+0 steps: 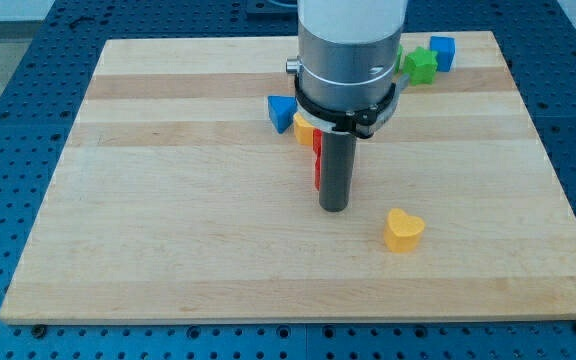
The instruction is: Nudge the yellow heart to the left
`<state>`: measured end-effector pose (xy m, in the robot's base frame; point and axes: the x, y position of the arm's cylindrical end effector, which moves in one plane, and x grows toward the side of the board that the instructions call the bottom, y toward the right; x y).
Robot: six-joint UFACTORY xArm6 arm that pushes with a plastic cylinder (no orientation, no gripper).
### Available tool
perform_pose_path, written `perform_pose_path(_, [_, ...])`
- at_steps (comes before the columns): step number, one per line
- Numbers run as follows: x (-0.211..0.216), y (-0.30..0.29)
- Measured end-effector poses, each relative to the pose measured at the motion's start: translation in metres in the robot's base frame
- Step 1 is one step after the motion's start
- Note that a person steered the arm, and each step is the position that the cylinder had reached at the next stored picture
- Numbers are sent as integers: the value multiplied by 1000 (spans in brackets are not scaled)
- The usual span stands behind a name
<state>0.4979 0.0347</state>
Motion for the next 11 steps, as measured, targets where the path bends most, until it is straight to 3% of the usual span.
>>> perform_pose_path(5, [-6,3])
perform_pose_path(7, [0,90])
perform_pose_path(9, [37,96])
perform_pose_path(10, [28,88])
perform_pose_path(11, [-14,88])
